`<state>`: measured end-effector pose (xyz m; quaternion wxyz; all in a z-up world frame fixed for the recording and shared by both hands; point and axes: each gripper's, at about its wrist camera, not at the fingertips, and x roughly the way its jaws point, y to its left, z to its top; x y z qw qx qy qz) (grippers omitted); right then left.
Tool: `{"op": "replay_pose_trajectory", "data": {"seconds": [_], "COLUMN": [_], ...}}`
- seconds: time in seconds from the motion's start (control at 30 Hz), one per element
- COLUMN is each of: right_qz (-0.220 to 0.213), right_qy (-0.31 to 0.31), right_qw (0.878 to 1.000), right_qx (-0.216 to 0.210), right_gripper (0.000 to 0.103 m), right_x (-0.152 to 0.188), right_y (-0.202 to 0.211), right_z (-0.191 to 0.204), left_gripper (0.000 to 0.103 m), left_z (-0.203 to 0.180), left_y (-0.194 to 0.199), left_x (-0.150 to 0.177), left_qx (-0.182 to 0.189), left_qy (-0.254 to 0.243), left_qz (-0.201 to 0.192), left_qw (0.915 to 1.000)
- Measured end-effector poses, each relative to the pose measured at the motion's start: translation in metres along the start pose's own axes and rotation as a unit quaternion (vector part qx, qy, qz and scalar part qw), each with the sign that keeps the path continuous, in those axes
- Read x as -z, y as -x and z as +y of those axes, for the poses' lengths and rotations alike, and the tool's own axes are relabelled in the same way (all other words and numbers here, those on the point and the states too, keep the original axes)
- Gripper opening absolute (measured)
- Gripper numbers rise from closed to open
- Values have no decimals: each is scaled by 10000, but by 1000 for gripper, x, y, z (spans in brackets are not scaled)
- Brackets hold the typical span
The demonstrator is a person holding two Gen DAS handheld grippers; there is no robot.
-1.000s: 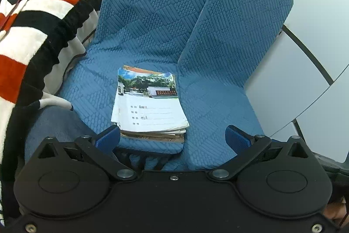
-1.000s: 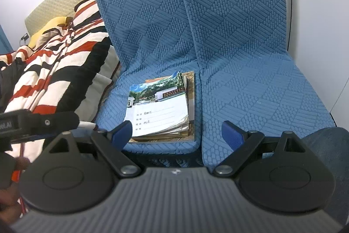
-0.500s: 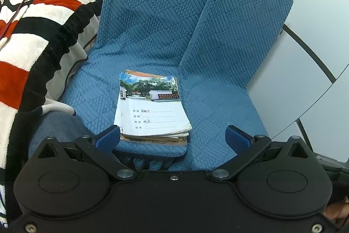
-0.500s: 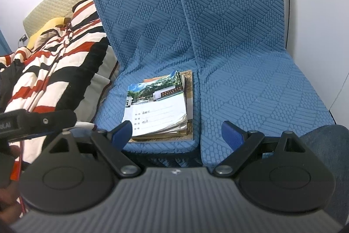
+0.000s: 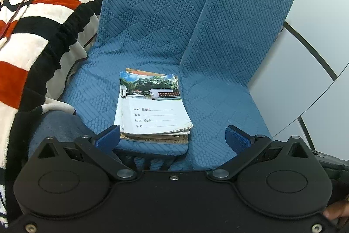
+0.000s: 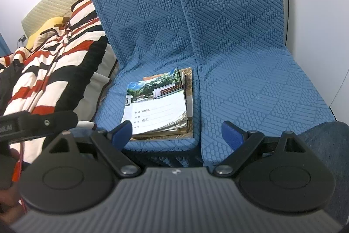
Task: Organize objects
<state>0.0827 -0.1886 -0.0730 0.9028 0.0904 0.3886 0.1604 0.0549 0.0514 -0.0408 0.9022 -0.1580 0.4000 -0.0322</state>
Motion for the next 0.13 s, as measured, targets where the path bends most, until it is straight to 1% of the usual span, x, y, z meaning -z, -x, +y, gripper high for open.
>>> {"op": "replay_pose_trajectory", "data": {"seconds": [0.13], "right_qz": [9], "right_qy": [-1], "right_qw": [10000], "right_qx": [1], "right_gripper": [90], "right_x": [0], "right_y": [0], "right_z": [0], "left_gripper": [103], "left_z": [1], "left_y": [-1], "left_x": [0], "left_qx": [24], "left_qy": [32], "left_qz": [23], "left_qw": [10000]}}
